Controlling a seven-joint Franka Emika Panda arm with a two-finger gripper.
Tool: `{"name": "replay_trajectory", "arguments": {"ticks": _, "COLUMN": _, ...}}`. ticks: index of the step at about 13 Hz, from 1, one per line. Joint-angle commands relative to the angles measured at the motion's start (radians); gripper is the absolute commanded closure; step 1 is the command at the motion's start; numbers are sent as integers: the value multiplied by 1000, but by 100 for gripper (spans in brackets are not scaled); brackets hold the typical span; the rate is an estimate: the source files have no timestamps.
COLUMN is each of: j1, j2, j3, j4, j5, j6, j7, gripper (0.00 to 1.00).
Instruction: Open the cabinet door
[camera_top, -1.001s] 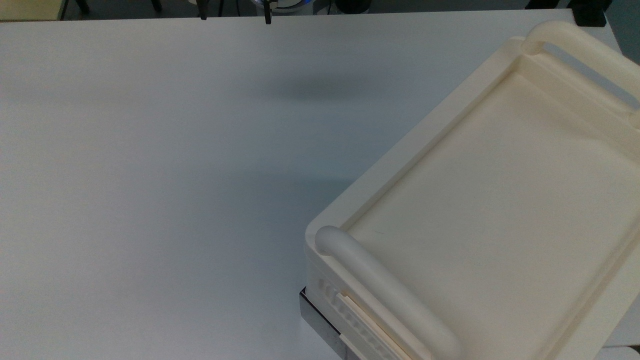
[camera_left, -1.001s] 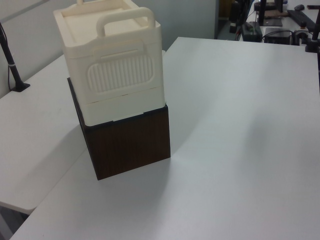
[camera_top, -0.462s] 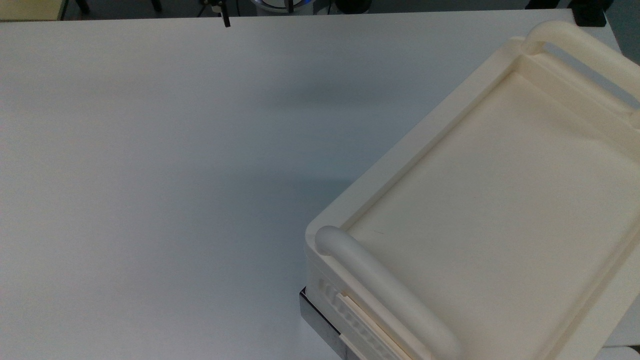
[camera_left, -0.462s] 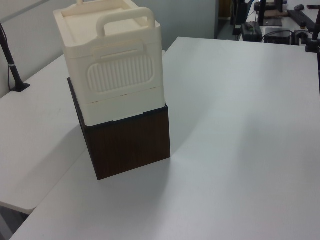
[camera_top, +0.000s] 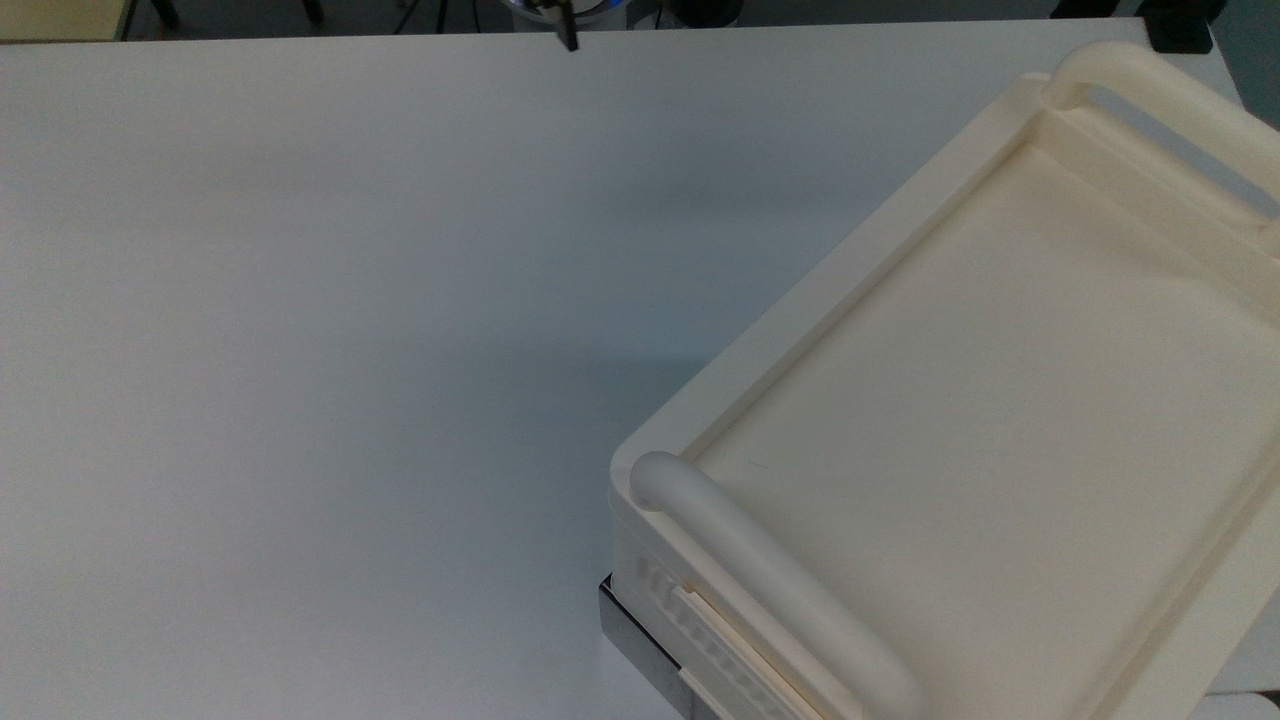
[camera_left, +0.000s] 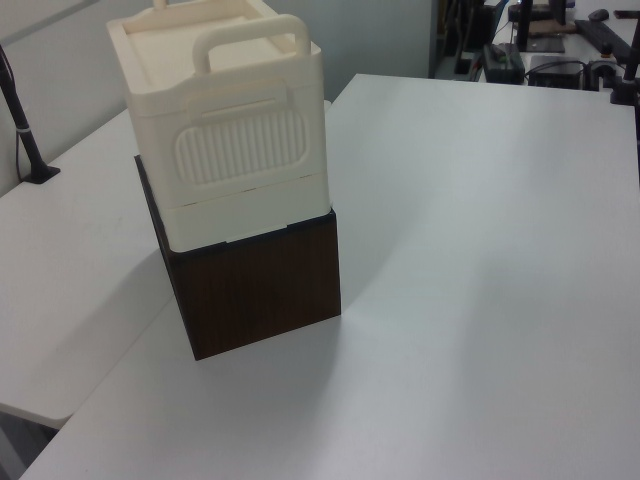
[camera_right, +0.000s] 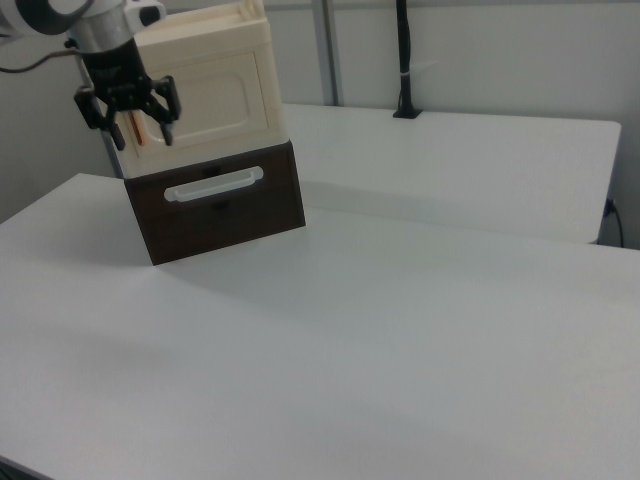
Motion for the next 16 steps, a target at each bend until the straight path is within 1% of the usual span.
{"name": "replay_trajectory", "arguments": {"ticks": 1, "j1": 4, "j2": 39, "j3": 29, "j4": 28, "j5": 101, "j6": 118, "j7": -17, "gripper": 36}}
{"name": "replay_trajectory", "arguments": {"ticks": 2, "j1": 4, "j2": 57, "j3": 55, "j4": 29, "j5": 105, "j6": 165, "j7": -17, "gripper": 41}}
{"name": "replay_trajectory", "arguments": {"ticks": 4, "j1": 4, "j2": 101, "j3": 78, "j4": 78, "j5": 106, "j6": 205, "j7": -18, "gripper": 41}}
{"name": "replay_trajectory", "arguments": {"ticks": 5, "j1": 7, "j2": 126, "j3": 84, "j4": 110, "j5": 106, "j6": 206, "j7": -17, "gripper": 41}}
{"name": "replay_trajectory", "arguments": {"ticks": 6, "j1": 27, "j2": 147, "j3": 86, "j4": 135, "j5": 106, "j6": 207, "j7": -17, "gripper": 41}}
{"name": "replay_trajectory", "arguments": {"ticks": 9, "j1": 33, "j2": 198, "j3": 93, "j4": 198, "j5": 106, "j6": 209, "j7": -17, "gripper": 41}}
{"name": "replay_trajectory", "arguments": {"ticks": 10, "j1": 35, "j2": 210, "j3": 101, "j4": 207, "j5": 106, "j6": 224, "j7": -17, "gripper": 41}}
{"name": "replay_trajectory", "arguments": {"ticks": 11, "j1": 35, "j2": 215, "j3": 104, "j4": 204, "j5": 106, "j6": 274, "j7": -17, "gripper": 41}}
{"name": "replay_trajectory", "arguments": {"ticks": 12, "j1": 53, "j2": 230, "j3": 104, "j4": 206, "j5": 102, "j6": 300, "j7": -17, "gripper": 41}}
{"name": "replay_trajectory", "arguments": {"ticks": 16, "j1": 78, "j2": 259, "j3": 104, "j4": 206, "j5": 97, "j6": 383, "j7": -11, "gripper": 41}}
